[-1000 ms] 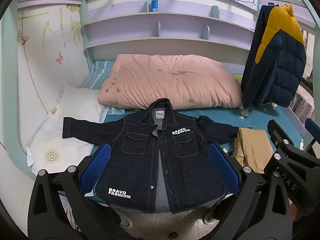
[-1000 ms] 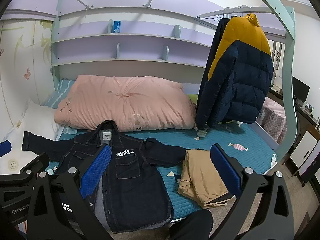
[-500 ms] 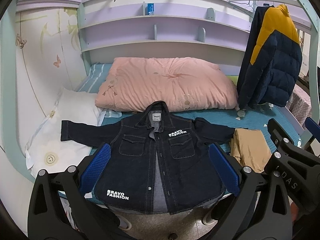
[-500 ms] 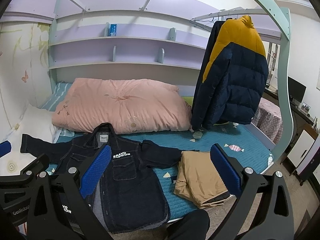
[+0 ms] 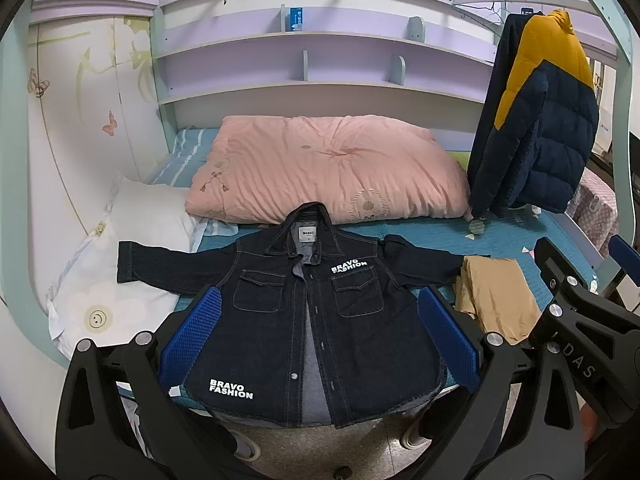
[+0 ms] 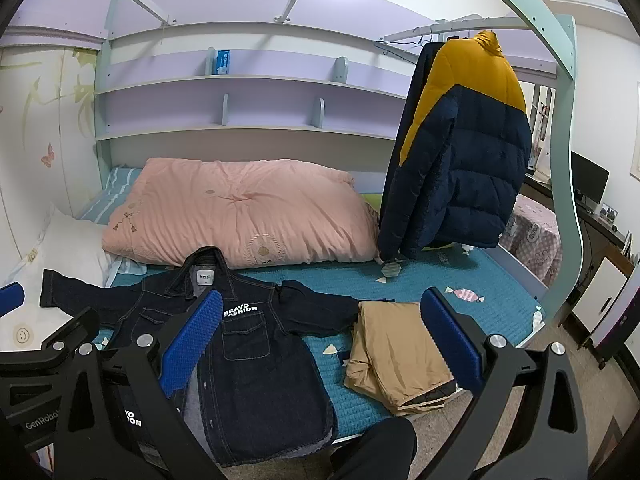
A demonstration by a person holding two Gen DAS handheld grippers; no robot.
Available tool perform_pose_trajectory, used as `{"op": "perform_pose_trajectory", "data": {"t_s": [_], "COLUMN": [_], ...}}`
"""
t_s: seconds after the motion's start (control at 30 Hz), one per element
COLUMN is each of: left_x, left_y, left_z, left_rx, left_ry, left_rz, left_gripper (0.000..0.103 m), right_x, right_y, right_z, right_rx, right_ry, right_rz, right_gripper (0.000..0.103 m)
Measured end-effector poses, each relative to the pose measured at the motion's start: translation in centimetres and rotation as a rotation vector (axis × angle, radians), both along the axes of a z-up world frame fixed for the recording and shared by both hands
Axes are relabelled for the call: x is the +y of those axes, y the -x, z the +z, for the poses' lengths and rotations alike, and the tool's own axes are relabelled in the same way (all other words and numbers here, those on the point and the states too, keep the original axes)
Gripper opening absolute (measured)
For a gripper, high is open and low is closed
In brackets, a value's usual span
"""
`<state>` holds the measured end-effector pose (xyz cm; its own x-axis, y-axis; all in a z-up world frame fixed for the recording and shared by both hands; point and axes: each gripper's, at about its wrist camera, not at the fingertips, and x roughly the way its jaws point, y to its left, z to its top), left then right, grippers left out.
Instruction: Fold large clothes
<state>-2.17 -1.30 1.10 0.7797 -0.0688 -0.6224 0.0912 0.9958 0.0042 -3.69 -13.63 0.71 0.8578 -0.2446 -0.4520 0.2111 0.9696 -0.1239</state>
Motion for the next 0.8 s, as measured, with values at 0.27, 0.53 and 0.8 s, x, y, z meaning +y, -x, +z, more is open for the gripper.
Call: {"op": "perform_pose_trajectory", "data": {"t_s": [0.27,0.53,0.8], "left_x": [-0.28,-0.58,-0.93], "left_y": [0.17,0.25,0.26], "left_z": [0.03,0.11,0.12], "left_rx": [0.0,0.001,0.01], "left_ry": [0.0,0.0,-0.001], "left_rz": [-0.002,-0.004,-0.007], "left_gripper": [0.098,0.098,0.098], "right_x": [-0.41,-0.41,-0.73], "right_y": [0.37,0.41,0.39], "right_z": [0.11,0.06,-0.01], "right_rx": [0.0,0.002,0.01], "right_ry": [0.0,-0.001,-0.002], "right_rz": [-0.006,-0.009,-0.01], "right_gripper": [0.096,0.096,0.096]}}
